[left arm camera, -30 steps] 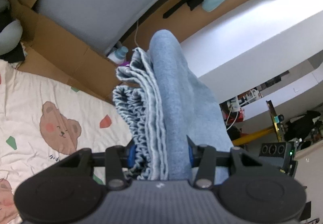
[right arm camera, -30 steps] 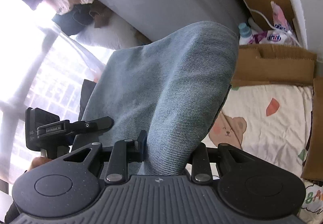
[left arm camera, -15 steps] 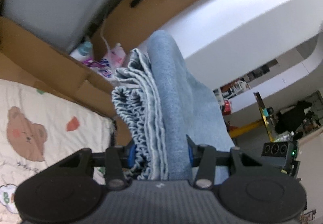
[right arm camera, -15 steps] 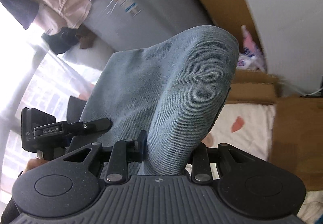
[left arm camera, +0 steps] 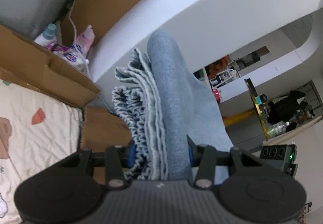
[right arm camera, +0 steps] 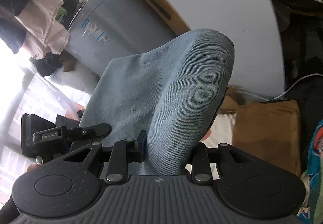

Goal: Fold clothes
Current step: 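Carry the folded jeans stack with both grippers toward the dark bag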

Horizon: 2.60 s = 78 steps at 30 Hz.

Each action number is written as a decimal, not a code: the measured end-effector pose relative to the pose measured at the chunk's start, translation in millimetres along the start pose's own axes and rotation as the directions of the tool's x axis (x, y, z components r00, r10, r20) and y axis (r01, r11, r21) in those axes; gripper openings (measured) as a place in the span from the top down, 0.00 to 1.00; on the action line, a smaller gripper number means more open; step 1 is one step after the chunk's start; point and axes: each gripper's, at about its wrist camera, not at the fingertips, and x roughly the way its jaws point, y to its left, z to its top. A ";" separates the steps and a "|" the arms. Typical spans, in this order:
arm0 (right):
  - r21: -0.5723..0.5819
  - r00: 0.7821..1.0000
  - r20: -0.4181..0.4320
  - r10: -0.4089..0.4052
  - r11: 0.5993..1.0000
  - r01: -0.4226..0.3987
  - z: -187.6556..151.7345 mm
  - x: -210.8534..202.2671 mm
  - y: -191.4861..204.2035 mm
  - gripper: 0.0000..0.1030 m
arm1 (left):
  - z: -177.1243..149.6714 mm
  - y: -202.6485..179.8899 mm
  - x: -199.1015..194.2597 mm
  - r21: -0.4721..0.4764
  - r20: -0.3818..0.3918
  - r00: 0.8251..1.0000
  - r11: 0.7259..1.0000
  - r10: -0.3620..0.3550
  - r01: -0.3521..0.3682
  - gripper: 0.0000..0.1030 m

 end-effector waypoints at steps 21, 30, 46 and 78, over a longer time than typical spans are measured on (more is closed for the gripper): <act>-0.002 0.983 0.058 -0.172 0.985 0.172 -6.8 31.0 -145.1 0.72 | -27.3 63.2 171.2 -0.044 -0.029 0.988 0.988 -0.150 0.148 0.54; -0.017 0.975 0.065 -0.213 0.977 0.214 -26.3 87.1 -202.6 0.72 | -48.4 112.3 224.6 -0.016 0.016 0.991 0.991 -0.131 0.131 0.54; -0.036 0.956 0.035 -0.293 0.955 0.294 -62.3 168.2 -293.6 0.72 | -85.0 181.3 303.6 -0.025 0.001 0.995 0.995 -0.099 0.099 0.54; -0.063 0.926 0.044 -0.376 0.924 0.378 -76.2 211.8 -301.8 0.70 | -15.5 173.1 273.8 0.170 -0.125 0.986 0.982 0.106 -0.084 0.42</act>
